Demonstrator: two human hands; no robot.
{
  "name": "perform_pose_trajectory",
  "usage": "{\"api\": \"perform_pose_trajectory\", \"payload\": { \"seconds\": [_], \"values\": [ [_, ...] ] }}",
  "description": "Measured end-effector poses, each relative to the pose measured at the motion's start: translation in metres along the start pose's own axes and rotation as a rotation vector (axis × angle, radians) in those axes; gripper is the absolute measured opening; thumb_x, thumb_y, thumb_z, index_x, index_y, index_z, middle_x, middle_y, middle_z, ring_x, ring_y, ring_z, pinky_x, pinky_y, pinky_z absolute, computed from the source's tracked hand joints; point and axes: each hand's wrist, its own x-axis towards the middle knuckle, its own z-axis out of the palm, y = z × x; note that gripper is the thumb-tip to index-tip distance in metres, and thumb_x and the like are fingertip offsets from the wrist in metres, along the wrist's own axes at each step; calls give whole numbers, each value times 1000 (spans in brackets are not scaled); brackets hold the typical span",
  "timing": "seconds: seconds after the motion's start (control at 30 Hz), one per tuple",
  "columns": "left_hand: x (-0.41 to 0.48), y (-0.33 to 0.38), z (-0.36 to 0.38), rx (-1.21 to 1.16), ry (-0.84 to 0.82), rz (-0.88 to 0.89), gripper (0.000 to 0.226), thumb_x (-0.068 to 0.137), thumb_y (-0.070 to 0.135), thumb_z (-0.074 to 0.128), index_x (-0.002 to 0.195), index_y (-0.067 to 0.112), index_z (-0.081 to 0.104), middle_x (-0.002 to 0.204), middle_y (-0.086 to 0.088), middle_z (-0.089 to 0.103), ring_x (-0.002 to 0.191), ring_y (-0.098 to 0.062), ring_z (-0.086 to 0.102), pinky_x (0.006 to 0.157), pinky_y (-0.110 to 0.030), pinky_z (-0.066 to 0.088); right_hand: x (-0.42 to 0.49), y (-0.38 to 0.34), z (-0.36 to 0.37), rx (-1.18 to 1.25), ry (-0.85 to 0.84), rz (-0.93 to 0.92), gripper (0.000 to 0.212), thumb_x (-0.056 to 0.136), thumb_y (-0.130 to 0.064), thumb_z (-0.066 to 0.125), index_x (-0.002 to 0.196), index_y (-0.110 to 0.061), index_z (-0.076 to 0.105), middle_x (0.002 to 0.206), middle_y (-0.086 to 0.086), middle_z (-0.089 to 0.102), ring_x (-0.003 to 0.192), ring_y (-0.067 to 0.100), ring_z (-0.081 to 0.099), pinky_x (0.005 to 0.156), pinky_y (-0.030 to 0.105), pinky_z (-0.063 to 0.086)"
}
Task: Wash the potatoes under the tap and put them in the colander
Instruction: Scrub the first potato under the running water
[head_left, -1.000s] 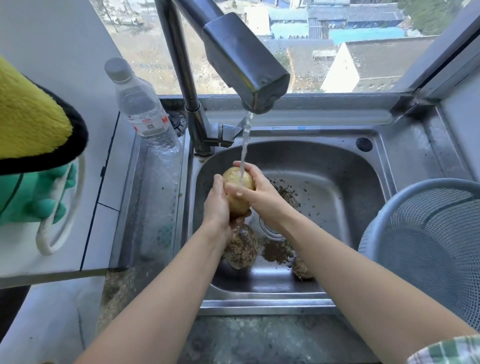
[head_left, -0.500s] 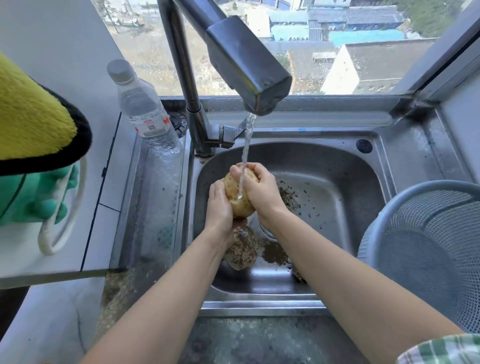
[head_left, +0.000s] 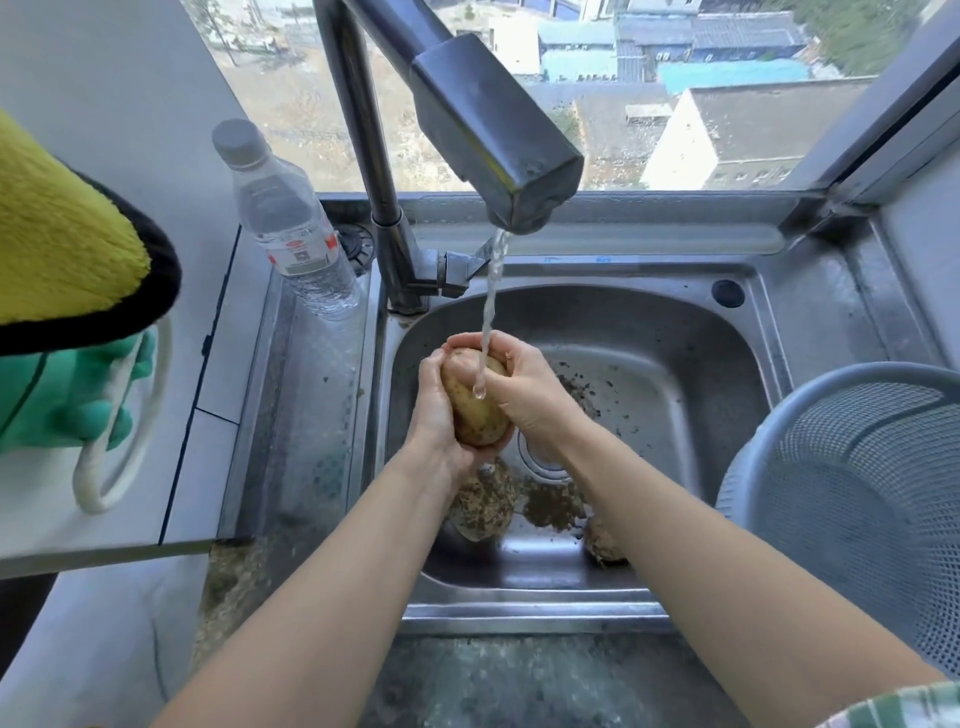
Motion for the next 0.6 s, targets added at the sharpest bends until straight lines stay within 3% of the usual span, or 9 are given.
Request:
{"api": "perform_pose_trajectory", "payload": {
  "seconds": [0.07, 0.1, 0.13, 0.23, 0.27, 0.4, 0.43, 0.6],
  "values": [
    [-1, 6, -4, -3, 24, -35, 53, 85, 63, 57, 99, 13, 68, 101, -15, 68, 93, -28, 66, 78, -42, 58, 0, 0, -17, 27, -272, 69, 55, 75, -24, 77, 127, -31, 59, 128, 5, 61, 119, 23, 60, 101, 43, 51],
    [-1, 6, -4, -2, 27, -33, 54, 85, 64, 56, 102, 13, 67, 102, -15, 67, 93, -28, 65, 75, -42, 58, 0, -1, -21, 33, -327, 70, 60, 74, -22, 78, 129, -31, 57, 130, 5, 59, 120, 23, 59, 101, 43, 51],
    [-1, 5, -3, 1, 25, -16, 56, 85, 65, 56, 104, 14, 67, 106, -15, 67, 96, -28, 66, 73, -43, 58, -2, -2, -19, 24, -292, 56, 58, 73, -22, 80, 127, -29, 58, 127, 5, 60, 118, 23, 60, 101, 43, 52],
    [-1, 0, 4, 11, 1, 44, 55, 86, 63, 56, 109, 15, 69, 111, -13, 70, 102, -28, 67, 79, -42, 59, -4, -8, 4, -51, 70, -48, 40, 72, -23, 81, 110, -23, 67, 107, 0, 68, 104, 16, 66, 95, 40, 55],
    [-1, 2, 4, 5, -8, 48, 54, 86, 63, 56, 109, 15, 69, 111, -13, 70, 101, -28, 67, 79, -42, 60, -3, -7, 6, -40, 104, -55, 38, 74, -22, 80, 110, -22, 68, 106, 0, 69, 104, 16, 66, 96, 40, 55],
    [-1, 13, -4, 63, -4, 25, 56, 87, 66, 50, 107, 17, 67, 104, -14, 68, 91, -27, 66, 60, -38, 55, 0, -6, -24, 290, -346, 49, 52, 87, -5, 65, 137, -9, 53, 134, 17, 58, 128, 31, 54, 107, 43, 46],
    [-1, 13, -6, 91, -15, 32, 56, 87, 66, 49, 107, 17, 67, 105, -15, 68, 90, -27, 65, 59, -37, 55, 1, -6, -27, 348, -393, 61, 52, 88, -3, 63, 138, -7, 51, 136, 20, 57, 131, 33, 51, 109, 44, 44],
    [1, 4, -1, 157, -35, 65, 52, 86, 62, 49, 104, 18, 68, 107, -15, 67, 96, -29, 65, 65, -38, 56, 8, -5, -10, 294, -10, 111, 25, 87, -18, 72, 108, -5, 71, 114, 20, 69, 105, 26, 65, 99, 43, 52]
  ]
}}
